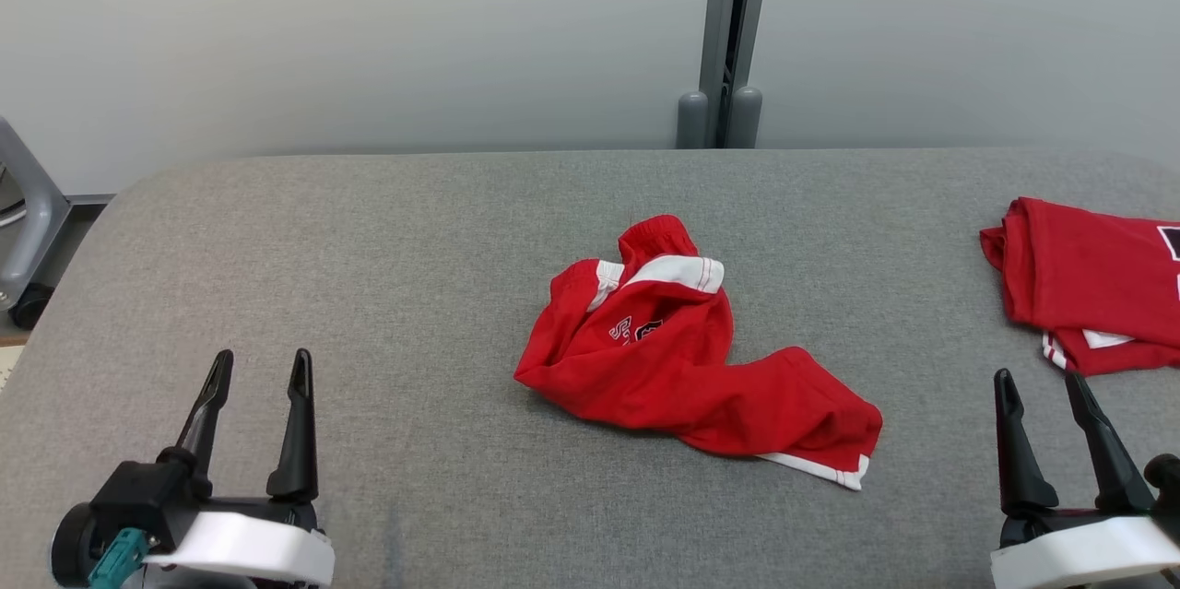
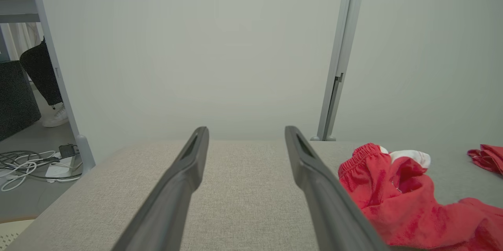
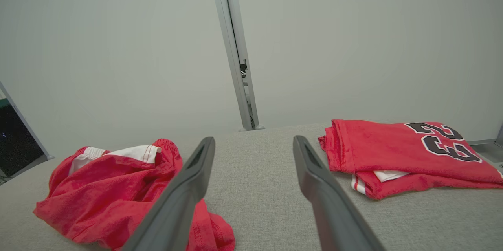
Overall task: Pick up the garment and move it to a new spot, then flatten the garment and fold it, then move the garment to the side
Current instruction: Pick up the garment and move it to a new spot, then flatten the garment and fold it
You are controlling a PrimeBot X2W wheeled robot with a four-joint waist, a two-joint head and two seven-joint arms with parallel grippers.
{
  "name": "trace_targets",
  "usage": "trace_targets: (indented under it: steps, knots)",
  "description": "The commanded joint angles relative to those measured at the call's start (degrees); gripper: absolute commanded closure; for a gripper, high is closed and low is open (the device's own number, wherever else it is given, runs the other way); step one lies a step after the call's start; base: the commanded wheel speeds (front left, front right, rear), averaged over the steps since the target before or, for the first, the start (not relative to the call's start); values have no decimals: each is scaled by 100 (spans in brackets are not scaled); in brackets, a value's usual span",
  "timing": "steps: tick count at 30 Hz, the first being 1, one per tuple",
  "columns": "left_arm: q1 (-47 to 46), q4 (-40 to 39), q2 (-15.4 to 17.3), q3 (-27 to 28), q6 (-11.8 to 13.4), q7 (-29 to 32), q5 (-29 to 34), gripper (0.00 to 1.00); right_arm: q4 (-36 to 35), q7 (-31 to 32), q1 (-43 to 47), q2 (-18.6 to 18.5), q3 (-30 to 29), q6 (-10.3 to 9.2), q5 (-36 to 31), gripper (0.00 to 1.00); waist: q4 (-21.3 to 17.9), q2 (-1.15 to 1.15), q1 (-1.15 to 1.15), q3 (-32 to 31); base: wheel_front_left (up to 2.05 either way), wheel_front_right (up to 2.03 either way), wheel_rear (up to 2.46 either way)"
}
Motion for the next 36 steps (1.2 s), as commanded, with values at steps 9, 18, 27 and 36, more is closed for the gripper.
trace_targets:
  steps: [9, 18, 27, 36]
  knots:
    - [505, -181, -156, 230, -184, 1, 301, 0, -42, -31, 244, 0, 56, 1, 66, 0, 56, 0, 0, -43, 0, 0, 0]
    - [608, -4, -366, 300, -289, 1, 479, 0, 83, -31, 304, 28, 216, 1, 94, 0, -13, 0, 0, -48, 0, 0, 0]
    - [590, 86, -478, 425, -357, 1, 605, 0, 194, -31, 245, -12, 275, 1, 142, 0, -33, 0, 0, -32, 0, 0, 0]
    - [620, 97, -570, 535, -432, 1, 714, 0, 210, -31, 245, -27, 290, 1, 156, 0, -3, 0, 0, -36, 0, 0, 0]
